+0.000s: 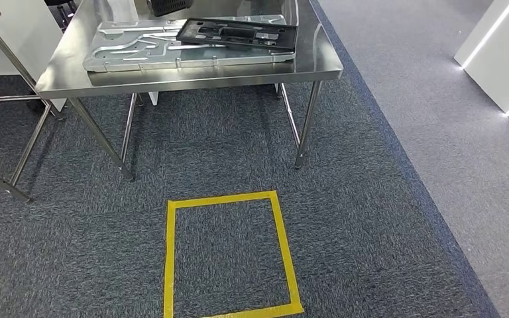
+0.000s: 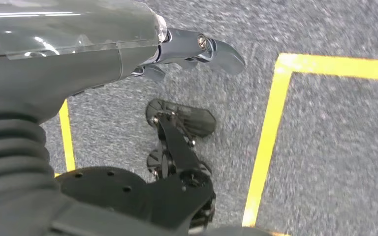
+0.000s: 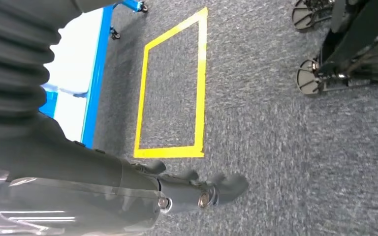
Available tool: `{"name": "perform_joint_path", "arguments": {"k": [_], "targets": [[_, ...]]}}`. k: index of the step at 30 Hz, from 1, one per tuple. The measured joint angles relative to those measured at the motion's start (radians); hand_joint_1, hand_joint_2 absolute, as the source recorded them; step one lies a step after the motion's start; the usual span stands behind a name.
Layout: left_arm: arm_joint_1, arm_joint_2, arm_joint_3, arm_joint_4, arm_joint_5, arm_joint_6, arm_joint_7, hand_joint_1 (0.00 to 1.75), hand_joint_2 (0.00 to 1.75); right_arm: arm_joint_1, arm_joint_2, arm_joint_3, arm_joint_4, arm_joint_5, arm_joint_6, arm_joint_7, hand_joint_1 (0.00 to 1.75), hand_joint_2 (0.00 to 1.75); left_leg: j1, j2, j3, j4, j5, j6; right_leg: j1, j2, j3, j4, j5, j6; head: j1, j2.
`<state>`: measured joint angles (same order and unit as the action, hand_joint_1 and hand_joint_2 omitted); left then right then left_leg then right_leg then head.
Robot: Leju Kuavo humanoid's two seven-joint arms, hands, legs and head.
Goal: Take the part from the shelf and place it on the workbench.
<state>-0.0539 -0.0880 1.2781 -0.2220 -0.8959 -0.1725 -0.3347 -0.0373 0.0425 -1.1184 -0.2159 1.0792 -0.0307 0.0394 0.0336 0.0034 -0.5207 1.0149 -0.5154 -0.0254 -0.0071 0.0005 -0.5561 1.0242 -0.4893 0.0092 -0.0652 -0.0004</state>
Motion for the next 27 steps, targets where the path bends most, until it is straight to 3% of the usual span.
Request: {"name": "perform_joint_path", "arguments": {"k": [4, 8, 10, 14, 18, 19, 22, 23, 27], "targets": [[0.006, 0.007, -0.046, 0.000, 0.055, 0.011, 0.026, 0.00, 1.75, 0.007, -0.001, 0.035, -0.002, -0.053, -0.006, 0.004, 0.00, 1.75, -0.005, 0.000, -0.002, 0.000, 0.002, 0.007, -0.005, 0.000, 0.000, -0.005, 0.005, 0.009, 0.000, 0.000], [0.016, 0.014, -0.110, -0.003, 0.111, 0.023, 0.048, 0.00, 0.00, 0.015, -0.002, 0.092, -0.007, -0.121, -0.006, 0.002, 0.00, 1.75, -0.010, 0.000, -0.003, 0.001, 0.003, 0.009, -0.006, 0.000, 0.000, -0.007, 0.008, 0.012, 0.000, 0.000], [0.022, 0.018, -0.148, -0.005, 0.140, 0.028, 0.059, 0.00, 0.00, 0.020, -0.002, 0.125, -0.011, -0.157, -0.005, 0.002, 0.00, 1.75, -0.010, 0.000, -0.003, 0.001, 0.003, 0.010, -0.006, 0.000, -0.001, -0.007, 0.008, 0.013, 0.000, 0.000], [0.035, 0.024, -0.233, -0.013, 0.202, 0.041, 0.081, 0.00, 0.00, 0.032, -0.003, 0.197, -0.022, -0.233, -0.004, 0.000, 0.00, 0.00, -0.010, 0.000, -0.003, 0.001, 0.003, 0.010, -0.006, 0.000, -0.001, -0.006, 0.008, 0.013, 0.000, 0.000], [0.049, 0.030, -0.316, -0.023, 0.261, 0.051, 0.103, 0.00, 0.00, 0.043, -0.005, 0.271, -0.033, -0.305, -0.003, -0.004, 0.00, 0.00, -0.010, 0.000, -0.003, 0.000, 0.003, 0.010, -0.006, 0.000, -0.002, -0.005, 0.008, 0.013, 0.000, 0.000], [0.052, 0.031, -0.337, -0.026, 0.277, 0.054, 0.108, 0.00, 0.00, 0.045, -0.006, 0.290, -0.036, -0.323, -0.003, -0.005, 0.00, 0.44, -0.010, 0.000, -0.003, 0.000, 0.003, 0.010, -0.006, 0.000, -0.002, -0.005, 0.008, 0.013, 0.000, 0.000], [0.062, 0.035, -0.403, -0.034, 0.323, 0.064, 0.125, 0.00, 0.00, 0.054, -0.008, 0.346, -0.044, -0.380, -0.002, -0.007, 0.00, 0.44, -0.010, 0.000, -0.003, 0.000, 0.004, 0.010, -0.006, 0.000, -0.002, -0.005, 0.008, 0.013, 0.000, 0.000], [0.065, 0.036, -0.425, -0.036, 0.338, 0.066, 0.131, 0.00, 0.00, 0.057, -0.009, 0.366, -0.047, -0.399, -0.001, -0.008, 0.00, 0.00, -0.010, 0.000, -0.003, 0.000, 0.004, 0.010, -0.006, 0.000, -0.002, -0.005, 0.008, 0.013, 0.000, 0.000], [0.078, 0.040, -0.503, -0.047, 0.392, 0.078, 0.150, 0.00, 0.00, 0.068, -0.012, 0.435, -0.058, -0.464, 0.003, -0.012, 0.00, 0.00, -0.010, 0.000, -0.003, 0.000, 0.004, 0.010, -0.006, 0.000, -0.002, -0.005, 0.008, 0.013, 0.000, 0.000]]}}
